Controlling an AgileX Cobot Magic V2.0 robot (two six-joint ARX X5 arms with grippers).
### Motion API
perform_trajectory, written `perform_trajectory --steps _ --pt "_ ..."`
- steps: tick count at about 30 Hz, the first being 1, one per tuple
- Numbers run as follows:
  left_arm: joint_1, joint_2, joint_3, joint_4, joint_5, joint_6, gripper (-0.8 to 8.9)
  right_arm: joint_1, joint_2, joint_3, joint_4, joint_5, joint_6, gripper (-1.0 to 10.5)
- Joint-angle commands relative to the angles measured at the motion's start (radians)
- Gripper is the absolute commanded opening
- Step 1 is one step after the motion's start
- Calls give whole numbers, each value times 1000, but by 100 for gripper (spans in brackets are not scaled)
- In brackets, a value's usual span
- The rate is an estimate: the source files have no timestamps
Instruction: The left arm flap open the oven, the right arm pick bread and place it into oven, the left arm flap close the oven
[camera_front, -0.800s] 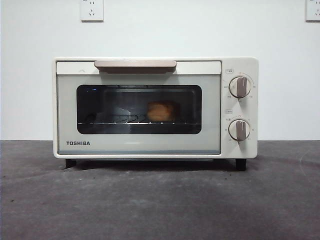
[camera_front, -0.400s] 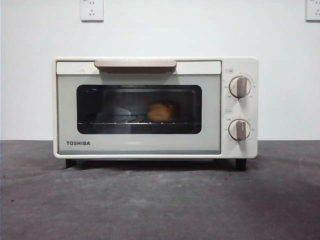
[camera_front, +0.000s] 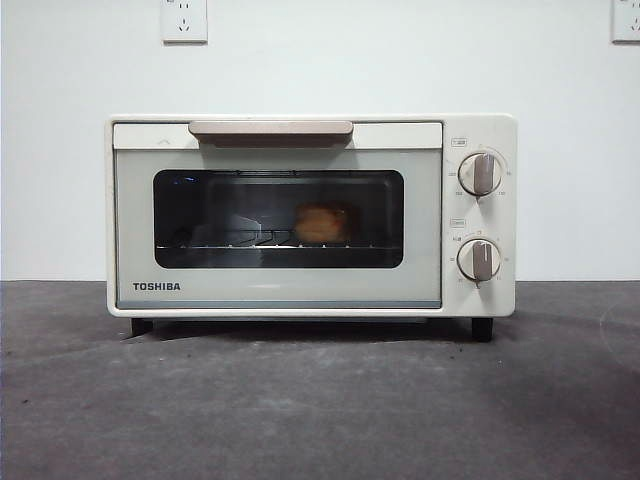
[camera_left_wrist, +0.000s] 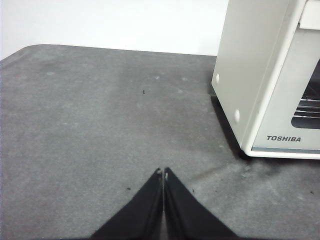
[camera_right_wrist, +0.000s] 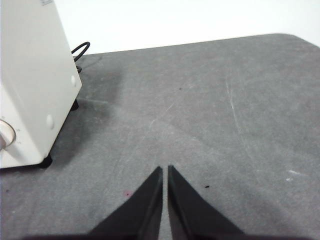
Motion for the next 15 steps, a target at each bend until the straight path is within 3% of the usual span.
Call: perform_trajectory --steps 1,15 --pt "2 0 -21 -4 0 -2 8 -2 0 -13 3 -2 -88 14" --pt "2 0 -21 -4 0 -2 8 -2 0 -13 25 -7 -103 14"
